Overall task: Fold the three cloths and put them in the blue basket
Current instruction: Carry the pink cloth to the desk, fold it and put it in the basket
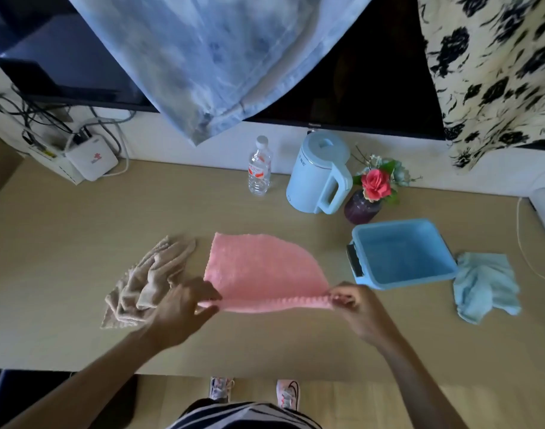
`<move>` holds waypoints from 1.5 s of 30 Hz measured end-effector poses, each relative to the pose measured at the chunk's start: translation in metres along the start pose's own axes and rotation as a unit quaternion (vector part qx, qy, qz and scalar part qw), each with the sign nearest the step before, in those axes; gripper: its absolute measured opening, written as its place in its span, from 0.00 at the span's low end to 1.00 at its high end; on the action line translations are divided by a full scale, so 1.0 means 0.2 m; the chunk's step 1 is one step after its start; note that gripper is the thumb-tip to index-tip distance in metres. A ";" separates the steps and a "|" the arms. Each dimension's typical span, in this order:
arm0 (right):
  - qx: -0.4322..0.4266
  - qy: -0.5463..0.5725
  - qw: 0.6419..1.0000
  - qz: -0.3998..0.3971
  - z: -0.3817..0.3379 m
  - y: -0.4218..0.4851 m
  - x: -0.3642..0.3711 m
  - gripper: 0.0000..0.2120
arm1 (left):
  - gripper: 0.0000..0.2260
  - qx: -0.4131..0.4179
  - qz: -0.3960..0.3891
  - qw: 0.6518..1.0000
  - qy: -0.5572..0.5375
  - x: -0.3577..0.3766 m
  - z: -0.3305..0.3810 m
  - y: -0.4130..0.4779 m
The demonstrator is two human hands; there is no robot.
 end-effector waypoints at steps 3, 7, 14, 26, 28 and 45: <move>0.043 -0.015 0.998 -0.044 0.19 -0.05 0.24 0.05 | 0.06 -0.048 -0.042 0.998 -0.003 0.23 -0.13 -0.13; 0.090 -0.009 0.994 -0.065 0.34 -0.08 0.39 0.08 | 0.11 -0.096 -0.083 0.991 -0.028 0.33 -0.17 -0.17; 0.076 0.021 0.997 -0.012 0.34 0.07 0.36 0.09 | 0.10 -0.099 -0.053 0.993 -0.047 0.31 -0.20 0.04; 0.124 -0.059 0.990 0.022 0.38 0.42 0.44 0.11 | 0.07 -0.204 -0.048 0.978 0.002 0.42 -0.37 0.22; 0.136 -0.067 0.988 0.031 0.40 0.43 0.45 0.09 | 0.07 -0.206 -0.045 0.977 -0.001 0.43 -0.39 0.24; -0.032 -0.241 0.964 0.107 0.34 0.43 0.57 0.19 | 0.12 -0.095 0.015 0.988 0.119 0.59 -0.20 0.24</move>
Point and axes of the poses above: each hand's wrist, its own y-axis towards the middle knuckle, its own x-axis out of the palm, z = x × y, the point moved 3 cm from there along y, towards the middle knuckle, and after that the axes turned 6 degrees about -y, right-handed, at the moved point
